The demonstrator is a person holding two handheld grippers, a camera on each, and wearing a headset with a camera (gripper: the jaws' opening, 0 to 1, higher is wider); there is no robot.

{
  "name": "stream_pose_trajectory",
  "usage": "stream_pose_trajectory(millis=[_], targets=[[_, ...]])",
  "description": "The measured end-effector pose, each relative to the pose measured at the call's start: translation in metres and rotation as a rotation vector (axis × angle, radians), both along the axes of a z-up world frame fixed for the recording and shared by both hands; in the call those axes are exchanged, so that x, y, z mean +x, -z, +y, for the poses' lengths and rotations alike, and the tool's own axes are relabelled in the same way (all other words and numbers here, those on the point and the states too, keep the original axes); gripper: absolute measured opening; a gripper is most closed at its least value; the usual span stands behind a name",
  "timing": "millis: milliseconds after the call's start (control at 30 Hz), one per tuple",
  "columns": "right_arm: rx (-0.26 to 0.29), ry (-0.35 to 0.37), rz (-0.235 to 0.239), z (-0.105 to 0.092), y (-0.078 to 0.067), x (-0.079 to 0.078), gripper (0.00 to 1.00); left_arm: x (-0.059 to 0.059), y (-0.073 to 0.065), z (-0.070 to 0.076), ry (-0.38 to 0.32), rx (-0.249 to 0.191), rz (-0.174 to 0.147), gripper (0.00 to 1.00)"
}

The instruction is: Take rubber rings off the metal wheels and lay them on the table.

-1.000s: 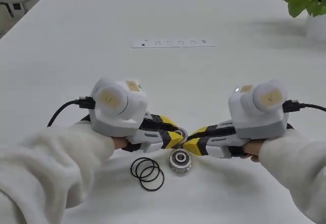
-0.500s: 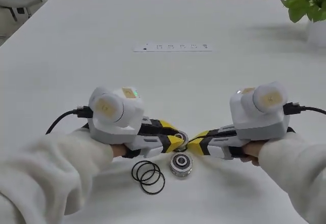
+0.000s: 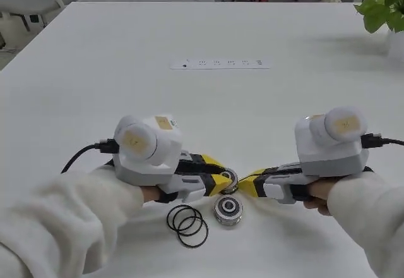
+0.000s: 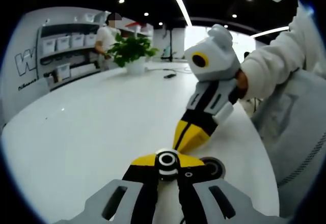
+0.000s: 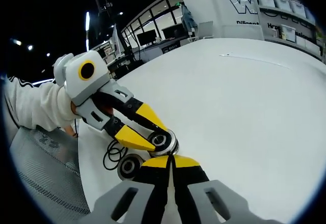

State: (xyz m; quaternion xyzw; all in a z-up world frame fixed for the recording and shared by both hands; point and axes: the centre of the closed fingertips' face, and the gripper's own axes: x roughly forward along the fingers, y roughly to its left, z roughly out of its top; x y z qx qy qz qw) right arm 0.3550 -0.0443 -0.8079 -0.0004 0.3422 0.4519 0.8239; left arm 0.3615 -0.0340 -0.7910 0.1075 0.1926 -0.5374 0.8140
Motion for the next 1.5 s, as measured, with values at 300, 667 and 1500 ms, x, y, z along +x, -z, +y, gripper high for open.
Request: stream_pose_trajectory(millis=[300,667,1500], targets=[[0.072,0.064,0.059,-0.004,-0.005,0.004,0.00,0.000,0.000,0.000,0.000,0.000,-0.004,0.14],[0.121,0.095,0.091,-0.002,-0.010,0.008,0.00,-0.001,0.000,0.000,0.003,0.008,-0.017,0.14],[0.078,0.067,0.056,0.005,-0.016,0.006,0.00,-0.002,0.000,0.000,0.002,0.012,-0.034,0.14]])
